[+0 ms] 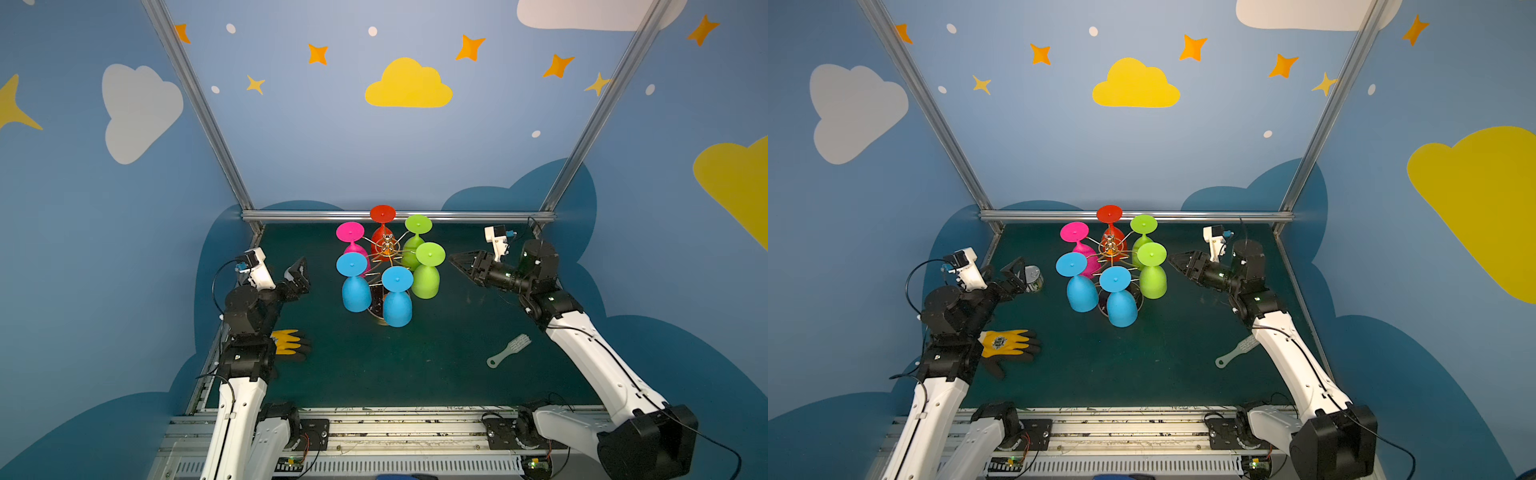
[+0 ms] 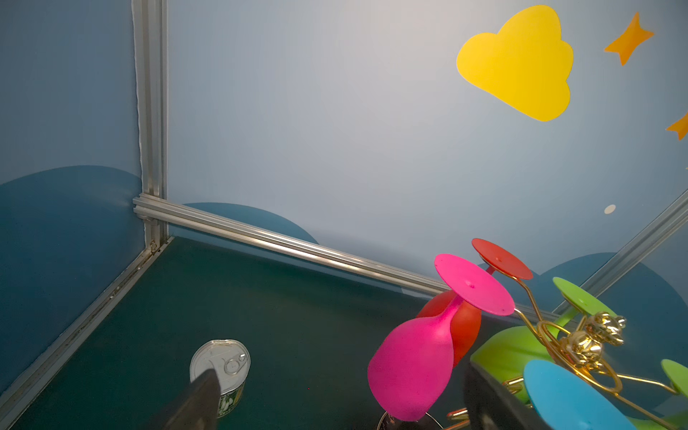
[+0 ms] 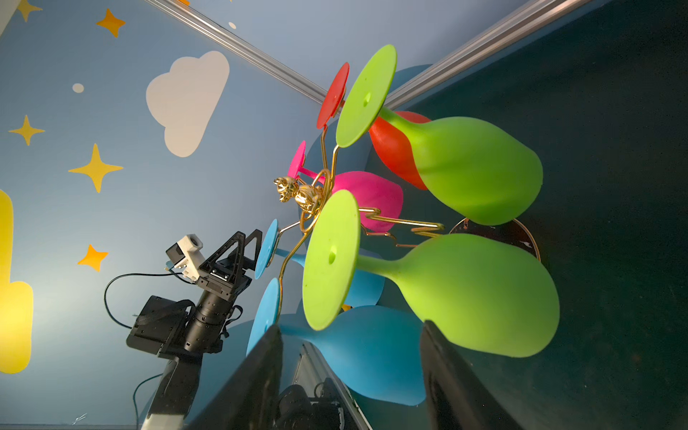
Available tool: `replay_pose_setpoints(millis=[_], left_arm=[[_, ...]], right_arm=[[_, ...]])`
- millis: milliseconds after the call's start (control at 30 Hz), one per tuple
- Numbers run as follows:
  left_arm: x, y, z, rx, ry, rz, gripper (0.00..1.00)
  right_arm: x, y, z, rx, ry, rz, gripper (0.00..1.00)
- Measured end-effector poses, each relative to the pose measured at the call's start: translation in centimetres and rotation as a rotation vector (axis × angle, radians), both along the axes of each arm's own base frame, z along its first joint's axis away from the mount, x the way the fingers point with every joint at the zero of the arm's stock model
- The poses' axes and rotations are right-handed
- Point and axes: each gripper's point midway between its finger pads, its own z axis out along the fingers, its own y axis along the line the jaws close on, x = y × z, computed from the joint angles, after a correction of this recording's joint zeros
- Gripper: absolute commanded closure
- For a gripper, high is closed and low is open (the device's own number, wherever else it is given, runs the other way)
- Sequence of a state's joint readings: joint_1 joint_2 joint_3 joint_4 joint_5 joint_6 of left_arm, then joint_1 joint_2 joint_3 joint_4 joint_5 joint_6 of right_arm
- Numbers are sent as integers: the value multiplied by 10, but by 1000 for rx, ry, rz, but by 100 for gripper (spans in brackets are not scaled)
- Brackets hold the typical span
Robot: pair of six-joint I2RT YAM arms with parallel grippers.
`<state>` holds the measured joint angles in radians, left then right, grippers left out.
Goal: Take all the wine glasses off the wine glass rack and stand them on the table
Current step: 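Raise both arms and reach the right gripper toward the nearer lime green glass's foot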
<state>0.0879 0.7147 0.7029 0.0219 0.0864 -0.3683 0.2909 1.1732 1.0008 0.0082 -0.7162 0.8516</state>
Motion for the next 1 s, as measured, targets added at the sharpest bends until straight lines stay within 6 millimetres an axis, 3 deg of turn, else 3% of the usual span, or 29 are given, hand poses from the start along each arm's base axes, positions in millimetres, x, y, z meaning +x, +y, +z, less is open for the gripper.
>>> replay_pose_setpoints(millis=[267,400,667,1000], left_arm=[[0,2,0,-3,0,7,0],[0,3,-1,-3,1,9,0],[0,3,-3,-4,6,11,0],[0,4,-2,-6,4,12,0]], right_arm=[[23,21,-5,33,41,25,57],[30,30,-9,34,62,42,67],[29,33,-2,36,51,54,88],[26,35,6,64,64,65,100]])
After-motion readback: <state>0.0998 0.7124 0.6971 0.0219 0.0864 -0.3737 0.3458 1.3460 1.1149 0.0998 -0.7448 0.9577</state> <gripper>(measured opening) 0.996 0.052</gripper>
